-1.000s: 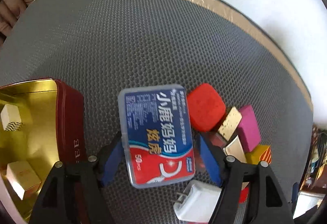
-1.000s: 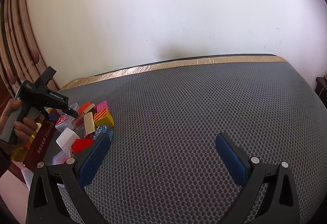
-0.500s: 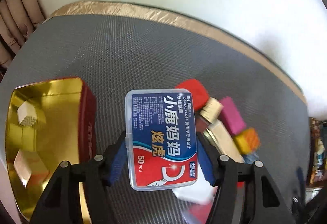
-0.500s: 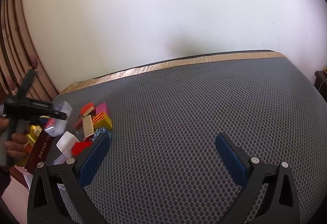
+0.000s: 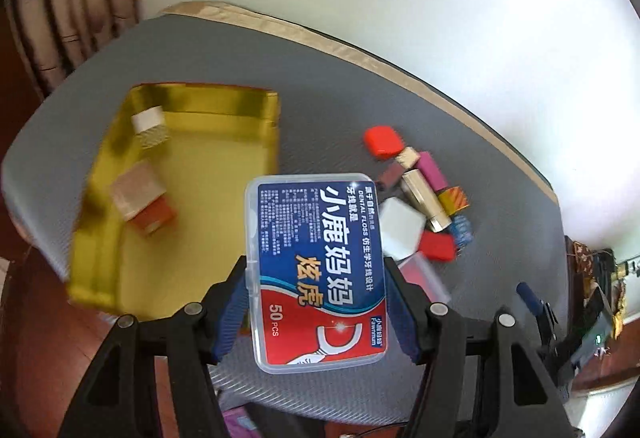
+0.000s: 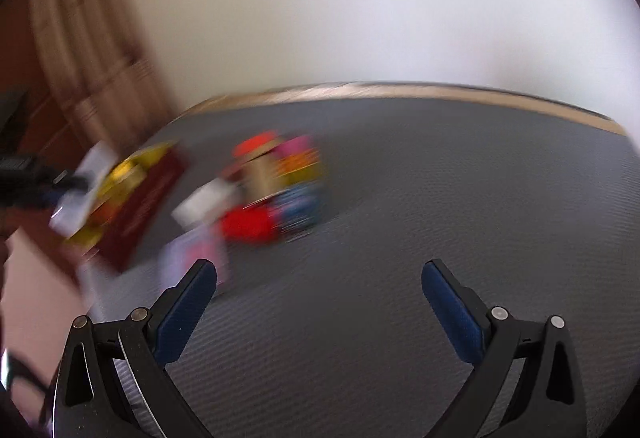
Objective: Organize rigid objects
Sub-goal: 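Carry the floss box over the tin and release it with the left gripper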
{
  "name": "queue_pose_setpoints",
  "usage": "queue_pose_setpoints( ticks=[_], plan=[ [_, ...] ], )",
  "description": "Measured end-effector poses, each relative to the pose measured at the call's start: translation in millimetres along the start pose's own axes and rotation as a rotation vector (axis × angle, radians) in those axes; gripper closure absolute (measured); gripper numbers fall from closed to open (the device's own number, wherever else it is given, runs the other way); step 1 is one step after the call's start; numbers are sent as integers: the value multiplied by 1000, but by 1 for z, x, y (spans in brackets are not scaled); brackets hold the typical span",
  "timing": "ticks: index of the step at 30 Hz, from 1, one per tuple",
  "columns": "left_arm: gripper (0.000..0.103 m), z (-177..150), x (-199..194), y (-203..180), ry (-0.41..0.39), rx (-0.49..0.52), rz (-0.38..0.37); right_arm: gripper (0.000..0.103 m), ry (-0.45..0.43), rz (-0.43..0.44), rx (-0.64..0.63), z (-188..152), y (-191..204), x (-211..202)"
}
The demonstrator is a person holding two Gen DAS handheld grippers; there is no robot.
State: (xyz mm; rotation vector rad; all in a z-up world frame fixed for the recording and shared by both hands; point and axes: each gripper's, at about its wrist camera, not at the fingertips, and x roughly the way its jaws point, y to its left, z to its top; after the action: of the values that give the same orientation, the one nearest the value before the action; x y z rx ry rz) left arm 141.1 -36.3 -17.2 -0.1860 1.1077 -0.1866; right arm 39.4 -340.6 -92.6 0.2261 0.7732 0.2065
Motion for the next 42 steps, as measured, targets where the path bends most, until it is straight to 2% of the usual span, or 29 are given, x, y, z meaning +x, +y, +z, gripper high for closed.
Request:
queue_pose_setpoints(
  ticks=[4, 6, 13, 15, 17, 20, 22, 24, 28, 31, 35, 38, 40, 42],
  plan=[
    [39, -11, -16, 26, -13, -14, 19, 1, 46, 33, -136, -7, 60, 15],
    [39, -15, -21, 38, -17, -25, 15, 1, 74, 8, -193, -3, 79, 30],
    [39, -19, -37, 71, -38, -56, 17, 5, 199, 0, -225, 18, 87, 84],
    [39, -18, -43, 80, -41, -56, 15, 14, 234, -2, -221, 21, 86, 96],
    [39, -17, -44, 86, -43, -64, 16, 27, 258, -12, -227, 23, 87, 108],
    [39, -15, -46, 93, -41, -67, 17, 35, 306, -9, -227, 19, 87, 120],
    [39, -13, -45, 99, -38, -69, 21, 36, 307, -20, -248, 16, 95, 125],
    [39, -8, -43, 102, -31, -65, 20, 50, 299, -35, -266, 14, 100, 128],
    [39, 6, -33, 99, -27, -27, 26, 51, 244, -53, -270, 8, 101, 123],
    [39, 24, -19, 91, -34, 25, 64, 51, 184, -72, -251, 0, 94, 114],
    [39, 59, 14, 78, -38, 91, 78, 51, 176, -66, -227, 3, 89, 118],
    [39, 78, 39, 75, -33, 104, 119, 51, 174, -59, -220, 5, 88, 119],
    [39, 91, 59, 75, -21, 119, 107, 51, 173, -51, -212, 5, 85, 119],
    [39, 98, 74, 77, -1, 116, 155, 51, 172, -46, -204, 5, 81, 116]
  ],
)
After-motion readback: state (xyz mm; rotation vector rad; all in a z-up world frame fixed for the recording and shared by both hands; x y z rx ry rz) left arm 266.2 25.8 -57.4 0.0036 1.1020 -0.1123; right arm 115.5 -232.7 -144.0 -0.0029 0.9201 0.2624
